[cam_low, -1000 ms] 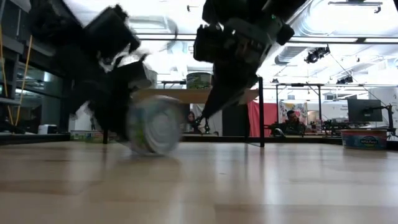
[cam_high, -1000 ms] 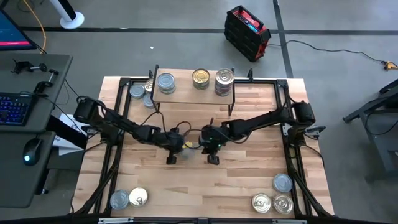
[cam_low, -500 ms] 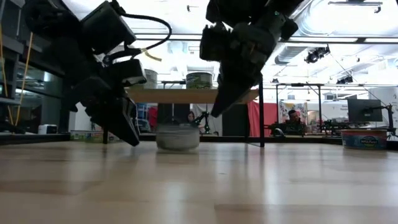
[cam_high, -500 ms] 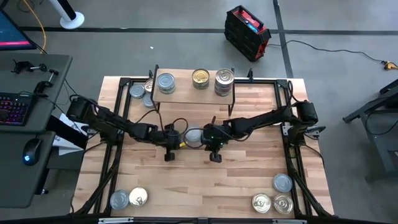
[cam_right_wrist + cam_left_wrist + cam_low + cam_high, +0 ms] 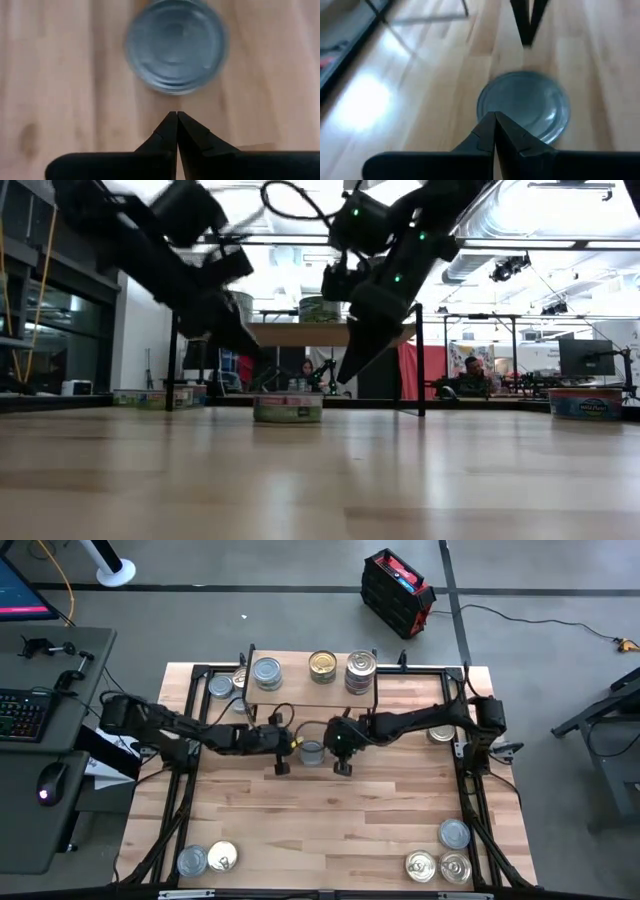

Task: Stack canned seafood by type on shelf
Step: Stack the green white tuna can on top of the other green white tuna cans on the shelf

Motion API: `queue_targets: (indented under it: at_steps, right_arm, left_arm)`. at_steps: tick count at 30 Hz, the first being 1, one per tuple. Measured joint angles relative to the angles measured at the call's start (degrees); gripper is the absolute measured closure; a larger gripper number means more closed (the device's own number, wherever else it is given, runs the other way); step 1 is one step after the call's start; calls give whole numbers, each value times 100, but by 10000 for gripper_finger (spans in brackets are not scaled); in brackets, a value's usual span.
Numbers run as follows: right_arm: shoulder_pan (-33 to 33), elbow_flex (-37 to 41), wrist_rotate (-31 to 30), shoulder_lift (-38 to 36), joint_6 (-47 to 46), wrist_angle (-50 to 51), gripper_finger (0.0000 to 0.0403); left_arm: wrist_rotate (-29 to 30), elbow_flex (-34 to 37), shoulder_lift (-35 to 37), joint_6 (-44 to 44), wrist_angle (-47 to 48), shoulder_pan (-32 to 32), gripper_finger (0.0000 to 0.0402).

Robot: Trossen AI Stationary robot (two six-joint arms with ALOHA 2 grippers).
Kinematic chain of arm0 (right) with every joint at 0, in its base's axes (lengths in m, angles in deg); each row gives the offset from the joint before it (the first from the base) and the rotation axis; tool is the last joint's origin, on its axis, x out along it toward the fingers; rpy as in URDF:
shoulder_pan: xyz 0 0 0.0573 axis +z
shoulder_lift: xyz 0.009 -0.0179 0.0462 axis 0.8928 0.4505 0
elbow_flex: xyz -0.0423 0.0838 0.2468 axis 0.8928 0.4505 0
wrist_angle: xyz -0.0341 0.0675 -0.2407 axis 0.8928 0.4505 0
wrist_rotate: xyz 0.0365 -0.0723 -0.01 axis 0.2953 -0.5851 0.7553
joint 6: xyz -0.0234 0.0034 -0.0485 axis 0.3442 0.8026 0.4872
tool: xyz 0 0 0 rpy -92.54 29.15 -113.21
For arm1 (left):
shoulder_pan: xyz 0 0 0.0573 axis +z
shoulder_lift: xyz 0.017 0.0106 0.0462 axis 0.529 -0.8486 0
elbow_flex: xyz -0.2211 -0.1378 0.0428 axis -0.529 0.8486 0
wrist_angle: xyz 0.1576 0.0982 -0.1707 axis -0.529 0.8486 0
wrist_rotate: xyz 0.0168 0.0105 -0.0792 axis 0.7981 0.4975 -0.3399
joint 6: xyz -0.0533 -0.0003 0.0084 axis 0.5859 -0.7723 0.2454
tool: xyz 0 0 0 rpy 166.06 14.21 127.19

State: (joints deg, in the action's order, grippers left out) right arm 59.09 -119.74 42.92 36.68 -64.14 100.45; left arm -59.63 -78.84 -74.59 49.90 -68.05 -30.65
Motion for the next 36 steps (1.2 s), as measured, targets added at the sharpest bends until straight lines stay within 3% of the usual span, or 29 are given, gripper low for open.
queue_targets:
  at_steps: [7,23,36]
  right_arm:
    - [-187,2,127,245,28,-23,403]
    - [268,2,399,304,-491,-418,403]
    - [812,-2,623,127,-620,-274,403]
  left_arm:
    - [-584,-12,-703,368,-349,77,401]
    - [-491,-27,-993,1301,-540,-669,402]
    - [137,-13,-982,1702,-621,-1481,401]
